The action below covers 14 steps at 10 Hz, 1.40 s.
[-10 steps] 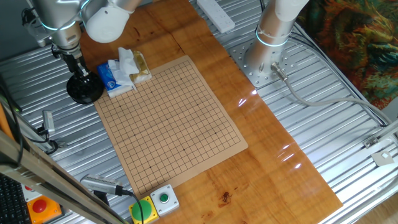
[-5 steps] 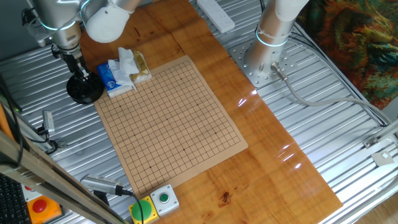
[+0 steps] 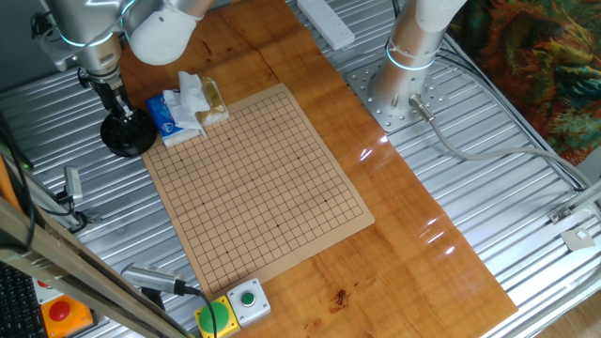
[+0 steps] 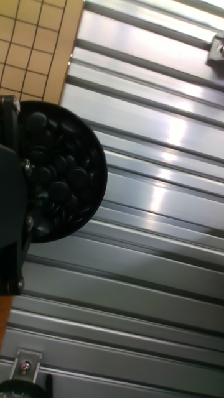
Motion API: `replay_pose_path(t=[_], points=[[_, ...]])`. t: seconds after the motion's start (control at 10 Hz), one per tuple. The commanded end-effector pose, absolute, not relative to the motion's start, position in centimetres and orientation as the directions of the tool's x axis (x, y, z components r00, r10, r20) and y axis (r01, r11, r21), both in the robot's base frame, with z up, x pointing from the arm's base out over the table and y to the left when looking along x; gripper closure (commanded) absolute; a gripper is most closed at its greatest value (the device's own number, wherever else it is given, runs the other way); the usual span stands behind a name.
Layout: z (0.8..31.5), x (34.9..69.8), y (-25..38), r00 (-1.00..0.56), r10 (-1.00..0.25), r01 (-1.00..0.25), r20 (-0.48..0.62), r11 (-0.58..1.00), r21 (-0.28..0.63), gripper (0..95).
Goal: Play the first move as black on the 3-4 point in the upper right corner of the Go board
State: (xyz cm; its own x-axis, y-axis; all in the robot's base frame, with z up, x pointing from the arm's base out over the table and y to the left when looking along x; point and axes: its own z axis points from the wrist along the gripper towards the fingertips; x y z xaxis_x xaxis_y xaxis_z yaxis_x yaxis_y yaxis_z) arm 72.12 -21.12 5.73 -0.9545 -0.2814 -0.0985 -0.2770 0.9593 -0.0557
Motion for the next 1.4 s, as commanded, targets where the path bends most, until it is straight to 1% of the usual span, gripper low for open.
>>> replay_pose_path(t=[0.1, 0.4, 0.6, 1.4], points=[[6.4, 72.2, -21.0, -0.957, -0.274, -0.27, -0.091, 0.961, -0.05, 95.0], [8.0, 72.1, -20.6, -0.961, -0.267, -0.265, -0.068, 0.963, -0.044, 95.0], [8.3, 72.1, -20.5, -0.964, -0.258, -0.255, -0.067, 0.966, -0.043, 95.0], [8.5, 72.0, -20.1, -0.961, -0.27, -0.268, -0.061, 0.962, -0.043, 95.0]])
